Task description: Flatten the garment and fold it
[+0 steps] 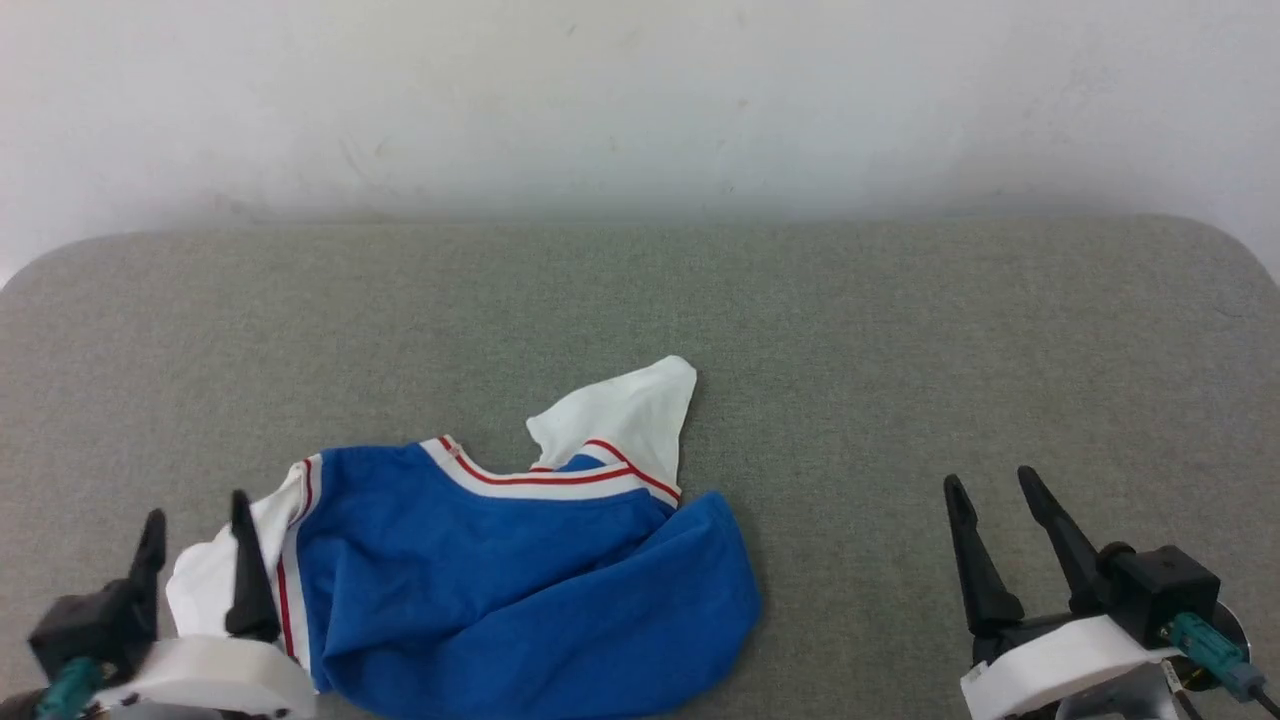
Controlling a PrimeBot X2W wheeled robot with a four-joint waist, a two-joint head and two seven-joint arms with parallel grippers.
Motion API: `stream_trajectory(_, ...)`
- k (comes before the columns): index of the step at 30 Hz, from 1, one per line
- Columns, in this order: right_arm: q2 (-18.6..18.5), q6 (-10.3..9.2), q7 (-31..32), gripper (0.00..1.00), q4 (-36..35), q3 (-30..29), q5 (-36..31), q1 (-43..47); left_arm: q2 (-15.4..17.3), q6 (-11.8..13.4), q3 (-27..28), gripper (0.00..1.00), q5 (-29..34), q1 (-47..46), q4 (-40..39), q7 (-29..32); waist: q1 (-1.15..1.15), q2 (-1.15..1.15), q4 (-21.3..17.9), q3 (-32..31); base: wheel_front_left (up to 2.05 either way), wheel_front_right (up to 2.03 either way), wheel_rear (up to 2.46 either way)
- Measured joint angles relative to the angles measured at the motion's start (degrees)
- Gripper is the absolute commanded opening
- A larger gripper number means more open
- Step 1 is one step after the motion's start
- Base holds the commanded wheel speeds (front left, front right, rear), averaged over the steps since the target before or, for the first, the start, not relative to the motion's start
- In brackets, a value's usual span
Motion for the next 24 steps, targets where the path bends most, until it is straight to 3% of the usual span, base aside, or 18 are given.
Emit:
stream_trajectory(7, -0.01, 0.00, 1.72, 1.00, 0.52, -0.20, 0.13, 1.16, -2.24, -0.43, -6.23, 1.00, 5.22, 2.55, -3.96, -5.10, 0.00, 0.00, 0.00, -1.84, 0.00, 0.00, 0.00)
stream_trajectory(14, -0.02, 0.00, 4.81, 1.00, 3.03, 0.67, 0.49, 0.90, -5.77, -2.01, -11.16, 1.00, 5.93, 4.78, -3.22, -7.15, 0.00, 0.00, 1.96, -2.49, 0.00, 0.00, 0.00)
stream_trajectory(24, 0.03, 0.00, 18.31, 1.00, 14.17, 12.91, 8.23, -9.79, -8.50, -4.44, -12.21, 1.00, 6.55, 2.74, -1.13, -8.10, 0.00, 0.00, 6.09, -1.49, 0.00, 0.00, 0.00)
